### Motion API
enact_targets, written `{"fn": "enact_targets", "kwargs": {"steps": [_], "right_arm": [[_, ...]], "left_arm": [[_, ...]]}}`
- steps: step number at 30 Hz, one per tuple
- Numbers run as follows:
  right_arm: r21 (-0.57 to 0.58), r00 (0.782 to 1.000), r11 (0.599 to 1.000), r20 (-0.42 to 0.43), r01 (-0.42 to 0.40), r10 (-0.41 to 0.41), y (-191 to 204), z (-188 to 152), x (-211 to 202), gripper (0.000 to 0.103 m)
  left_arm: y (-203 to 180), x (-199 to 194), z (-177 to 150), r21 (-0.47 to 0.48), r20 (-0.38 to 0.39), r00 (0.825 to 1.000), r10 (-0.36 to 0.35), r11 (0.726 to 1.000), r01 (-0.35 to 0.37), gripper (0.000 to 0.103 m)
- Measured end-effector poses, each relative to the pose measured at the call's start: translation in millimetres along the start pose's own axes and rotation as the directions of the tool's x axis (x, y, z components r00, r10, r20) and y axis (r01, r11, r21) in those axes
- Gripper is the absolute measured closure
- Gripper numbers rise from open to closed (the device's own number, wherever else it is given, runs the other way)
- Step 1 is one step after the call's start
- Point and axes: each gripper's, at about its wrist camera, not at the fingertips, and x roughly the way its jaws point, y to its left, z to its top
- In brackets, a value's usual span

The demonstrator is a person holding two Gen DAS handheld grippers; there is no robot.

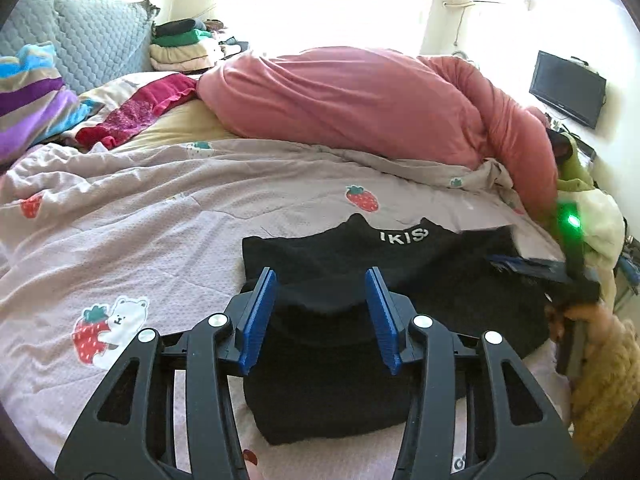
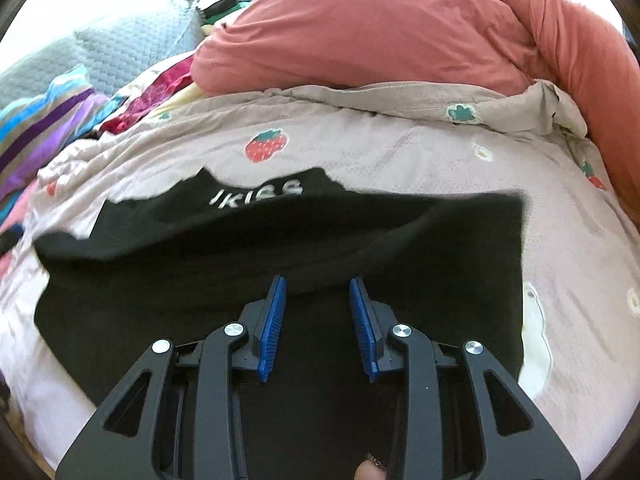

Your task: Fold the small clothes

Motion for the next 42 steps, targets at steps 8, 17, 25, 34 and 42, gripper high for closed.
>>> {"fn": "enact_targets", "kwargs": {"steps": [8, 17, 25, 34, 42], "right_arm": [[0.091, 1.000, 0.996, 0.012, 0.015, -0.017, -15.4, 22.7, 4.6, 0.070], [0.161, 0.996, 0.986, 0.074, 0.031, -0.044, -45.7, 9.1, -25.4, 0.065], [0.217, 0.993, 0.972, 0.055, 0.089, -0.103, -81.7, -4.9, -37.3, 0.054], [0.214, 0.997, 0.974, 0.000, 0.072, -0.074, -91.7, 2.0, -12.1, 0.050], [0.279, 1.000, 0.960, -0.023, 0.020, -0.014, -106.8, -3.0, 8.7, 0.054]], "left_arm": [[-10.0, 43.0, -25.0, -0.018, -0.216, 0.974, -0.062, 0.998, 0.059, 0.064], [-9.8, 81.6, -7.3, -0.011, -0.234, 0.970, -0.068, 0.998, 0.067, 0.055], [38.2, 91.7, 48.0, -0.182, -0.096, 0.991, -0.093, 0.981, 0.074, 0.052], [86.4, 102.8, 27.8, -0.283, -0.170, 0.985, 0.005, 0.958, -0.053, 0.051], [64.4, 121.6, 17.3, -0.149, -0.217, 0.975, 0.051, 0.985, -0.085, 0.071]]}}
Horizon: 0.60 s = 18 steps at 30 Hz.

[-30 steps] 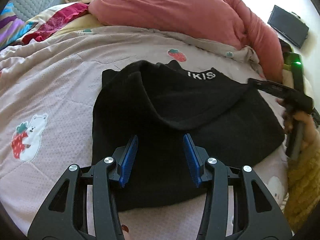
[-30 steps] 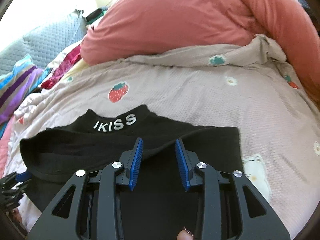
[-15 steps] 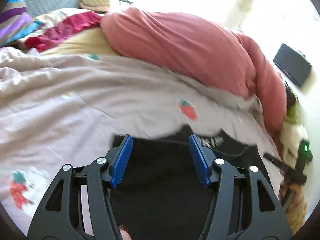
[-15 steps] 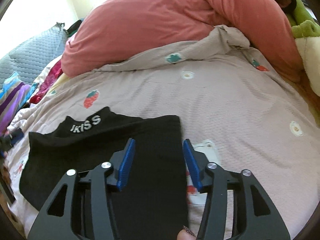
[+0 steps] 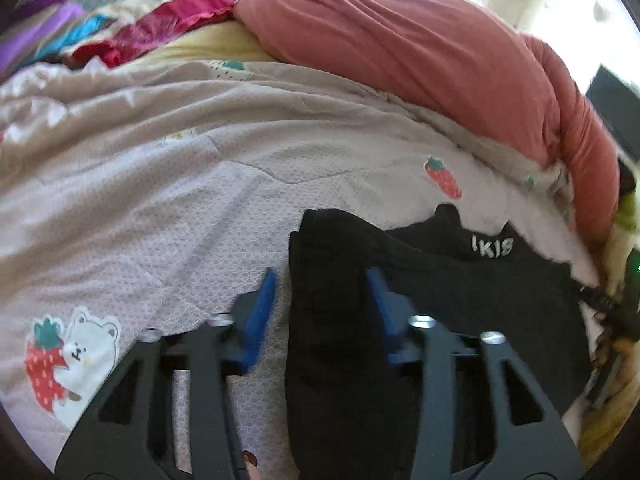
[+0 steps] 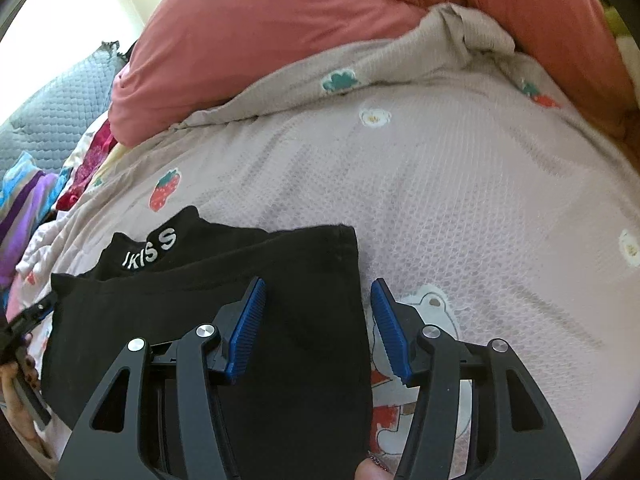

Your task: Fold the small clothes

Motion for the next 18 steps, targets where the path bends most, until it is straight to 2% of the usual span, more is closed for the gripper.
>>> {"fn": "enact_targets", "kwargs": {"steps": [1, 3, 4, 5, 6, 9, 13, 18], "right_arm": [[0.003, 1.000, 1.000, 0.004, -0.011, 0.011, -1.1, -1.5, -0.4, 0.061], [0.003, 0.999, 0.999, 0.018, -0.033, 0.033, -2.1, -3.9, -3.6, 0.067], [-0.003, 0.999, 0.999, 0.025, -0.042, 0.042, -1.6, -4.7, -5.1, 0.074], [-0.012, 0.998, 0.999, 0.033, -0.049, 0.050, -0.6, -5.4, -6.5, 0.076], [-0.028, 0.998, 0.998, 0.046, -0.049, 0.050, 1.2, -6.2, -9.2, 0.081], [-0.044, 0.995, 0.998, 0.084, -0.044, 0.048, 2.6, -7.2, -18.0, 0.092], [-0.041, 0.988, 0.998, 0.144, -0.055, 0.060, 2.5, -5.2, -35.4, 0.094], [-0.054, 0.975, 0.996, 0.208, -0.071, 0.081, 7.1, 4.7, -51.7, 0.094]], "left_arm": [[-1.9, 2.4, -0.8, 0.009, -0.006, 1.000, 0.002, 1.000, -0.002, 0.071], [-0.3, 4.7, -3.3, 0.016, -0.018, 1.000, 0.005, 1.000, -0.005, 0.071], [-0.8, 6.2, -3.6, 0.019, -0.019, 1.000, 0.006, 1.000, -0.006, 0.073], [-0.8, 7.2, -4.1, 0.021, -0.016, 1.000, 0.016, 1.000, -0.015, 0.077], [-2.0, 7.4, -3.8, 0.023, -0.011, 1.000, 0.023, 0.999, -0.023, 0.088], [-14.0, 2.7, -4.0, 0.075, 0.028, 0.998, 0.064, 0.995, -0.066, 0.095], [-25.0, -17.0, 2.0, 0.116, 0.100, 0.992, 0.070, 0.990, -0.082, 0.096], [-28.3, -37.4, 11.9, 0.111, 0.175, 0.982, 0.071, 0.990, -0.091, 0.099]]}}
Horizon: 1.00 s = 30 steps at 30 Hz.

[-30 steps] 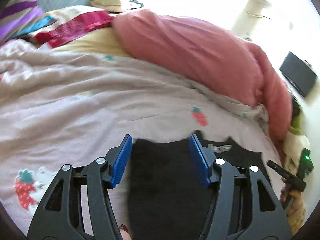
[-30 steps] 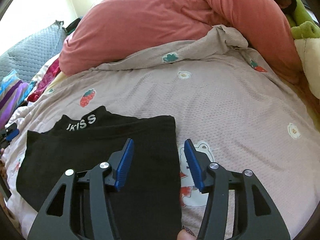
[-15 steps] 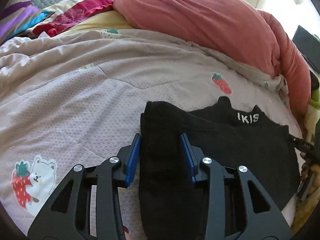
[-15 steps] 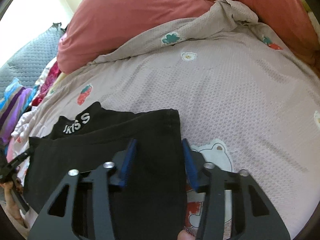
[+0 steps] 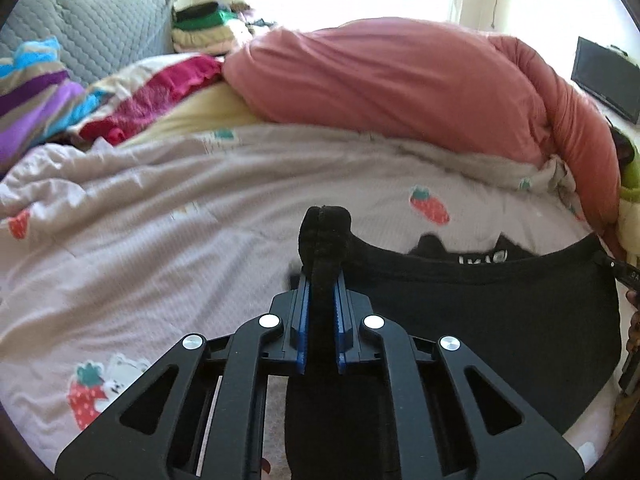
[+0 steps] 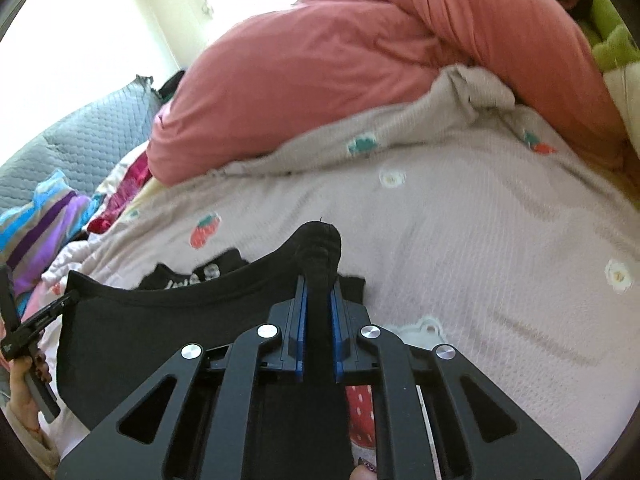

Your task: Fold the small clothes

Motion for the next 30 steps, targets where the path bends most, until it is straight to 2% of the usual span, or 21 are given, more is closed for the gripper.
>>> {"fn": "enact_targets", "kwargs": {"steps": [5, 11, 15, 17, 19, 23, 27, 28, 30], "right_arm": [[-0.016, 0.999, 0.999, -0.010, 0.042, -0.042, 1.6, 6.6, 13.5, 0.094], [-0.059, 0.982, 0.985, -0.093, 0.161, -0.166, 1.8, -10.3, 42.0, 0.094], [-0.071, 0.972, 0.977, -0.107, 0.202, -0.208, -2.2, -23.0, 49.4, 0.093], [-0.061, 0.970, 0.975, -0.104, 0.212, -0.218, -5.0, -24.9, 48.8, 0.089], [-0.053, 0.968, 0.973, -0.101, 0.226, -0.231, -6.8, -24.9, 46.0, 0.078], [-0.034, 0.976, 0.981, -0.091, 0.193, -0.196, -8.4, -24.0, 30.5, 0.072], [-0.045, 0.985, 0.985, -0.044, 0.164, -0.166, -2.2, -24.0, 0.7, 0.062], [-0.051, 0.986, 0.986, -0.036, 0.159, -0.161, 0.3, -24.6, -5.5, 0.058], [-0.078, 0.990, 0.987, -0.020, 0.140, -0.142, 10.1, -27.2, -18.5, 0.056]], "left_arm": [[4.6, 7.7, 5.1, -0.016, 0.000, 1.000, 0.017, 1.000, -0.017, 0.099], [10.3, 42.4, -12.3, -0.010, -0.109, 0.993, 0.046, 0.999, -0.047, 0.098], [11.1, 53.5, -25.1, -0.006, -0.144, 0.986, 0.084, 0.996, -0.085, 0.085], [11.1, 52.5, -27.3, -0.004, -0.142, 0.985, 0.093, 0.995, -0.095, 0.083], [11.6, 50.7, -28.0, -0.002, -0.144, 0.985, 0.094, 0.995, -0.095, 0.080], [17.4, 39.3, -25.2, -0.031, -0.149, 0.985, 0.086, 0.995, -0.092, 0.072], [22.3, 12.5, -12.6, -0.070, -0.104, 0.993, 0.061, 0.995, -0.068, 0.051], [21.3, 6.3, -10.2, -0.069, -0.091, 0.994, 0.061, 0.995, -0.067, 0.051], [17.2, -5.5, -7.1, -0.070, -0.077, 0.996, 0.055, 0.996, -0.060, 0.051]]}}
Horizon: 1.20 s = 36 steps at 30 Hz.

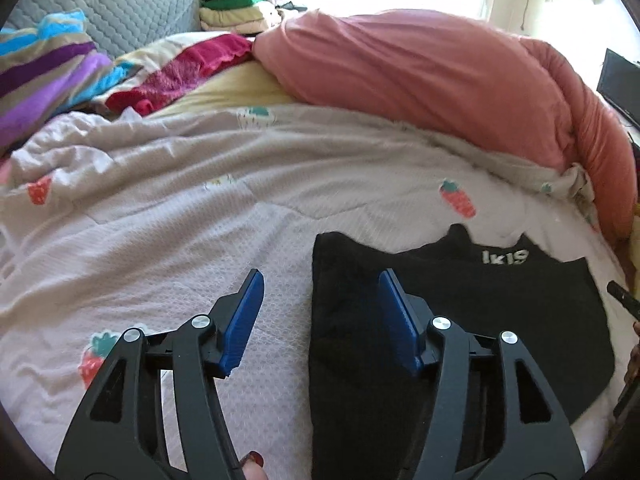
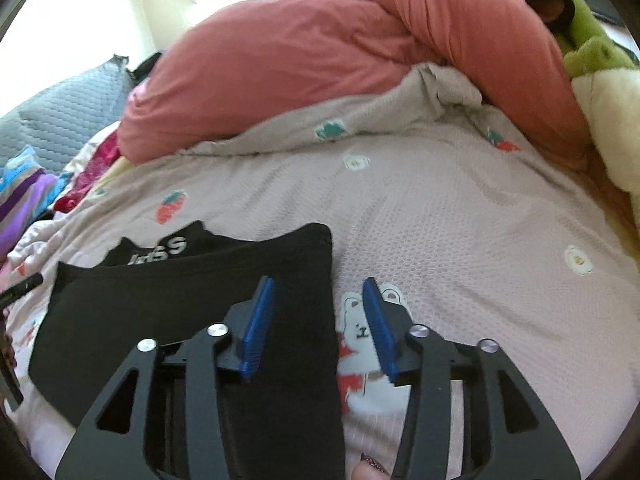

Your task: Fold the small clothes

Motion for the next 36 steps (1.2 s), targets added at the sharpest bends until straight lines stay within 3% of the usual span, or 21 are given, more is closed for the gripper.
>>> {"fn": "enact_targets", "kwargs": {"steps": [3, 10, 16, 21, 31, 34, 36], "right_arm": [[-0.050, 1.000, 0.999, 0.009, -0.023, 0.023, 16.3, -6.1, -16.0, 0.050], [-0.179, 0.998, 0.982, 0.002, -0.058, 0.059, 54.6, -25.9, -39.0, 0.043], [-0.216, 0.996, 0.973, -0.013, -0.085, 0.084, 69.7, -36.8, -51.5, 0.038], [-0.223, 0.995, 0.970, -0.028, -0.100, 0.096, 77.8, -43.0, -56.2, 0.035], [-0.229, 0.993, 0.968, -0.074, -0.103, 0.088, 84.4, -55.4, -50.6, 0.035], [-0.232, 0.992, 0.968, -0.101, -0.093, 0.072, 83.6, -60.6, -44.6, 0.035], [-0.229, 0.990, 0.970, -0.133, -0.081, 0.051, 80.6, -66.1, -37.8, 0.035]], "left_arm": [[-8.3, -11.5, -2.7, -0.001, -0.009, 0.999, -0.030, 1.000, 0.030, 0.040], [-33.9, -33.2, -26.9, 0.078, -0.037, 0.998, -0.050, 0.996, 0.053, 0.032], [-42.7, -47.4, -40.1, 0.097, -0.038, 0.997, -0.074, 0.992, 0.077, 0.027], [-48.6, -57.0, -51.7, 0.122, -0.027, 0.997, -0.072, 0.990, 0.075, 0.027], [-58.3, -52.1, -73.3, 0.157, -0.077, 0.994, -0.073, 0.984, 0.084, 0.027], [-62.0, -46.4, -81.6, 0.172, -0.112, 0.991, -0.071, 0.981, 0.090, 0.027], [-61.7, -35.0, -90.1, 0.166, -0.176, 0.982, -0.066, 0.981, 0.096, 0.027]]}}
